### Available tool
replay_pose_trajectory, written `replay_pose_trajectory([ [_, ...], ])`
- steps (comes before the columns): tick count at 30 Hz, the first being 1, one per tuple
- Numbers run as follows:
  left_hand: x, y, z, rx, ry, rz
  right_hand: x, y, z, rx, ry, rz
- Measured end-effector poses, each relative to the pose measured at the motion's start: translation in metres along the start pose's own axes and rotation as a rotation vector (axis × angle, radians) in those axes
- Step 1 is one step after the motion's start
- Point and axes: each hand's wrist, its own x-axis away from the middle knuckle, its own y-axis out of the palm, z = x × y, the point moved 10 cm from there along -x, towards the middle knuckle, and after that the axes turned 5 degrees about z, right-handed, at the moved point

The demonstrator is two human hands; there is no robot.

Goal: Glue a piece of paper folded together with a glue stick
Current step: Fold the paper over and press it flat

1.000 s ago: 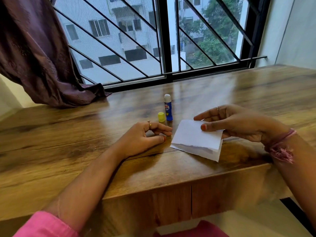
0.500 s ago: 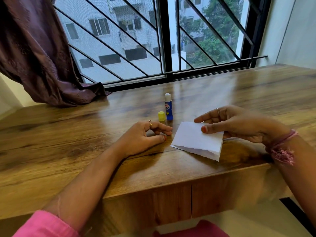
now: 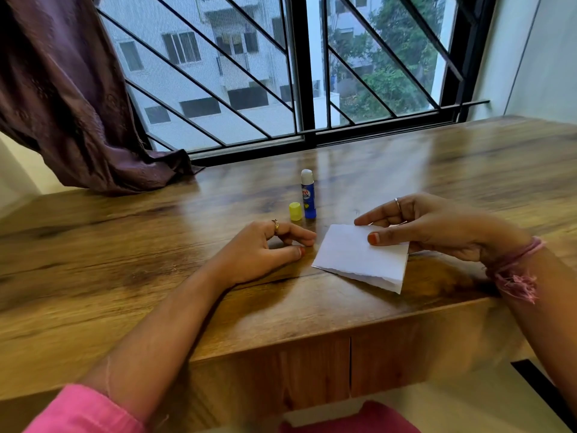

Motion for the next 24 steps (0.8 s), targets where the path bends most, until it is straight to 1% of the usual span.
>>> replay_pose_trajectory([
  [10, -0.0007, 0.0026, -0.0015, -0.074, -0.011, -0.020, 0.0008, 0.0013, -0.0013, 0.007, -0.009, 0.002],
  [24, -0.0013, 0.0066, -0.0017, -0.013, -0.014, -0.057, 0.0019, 0.0009, -0.0015, 0.039, -0.026, 0.023],
])
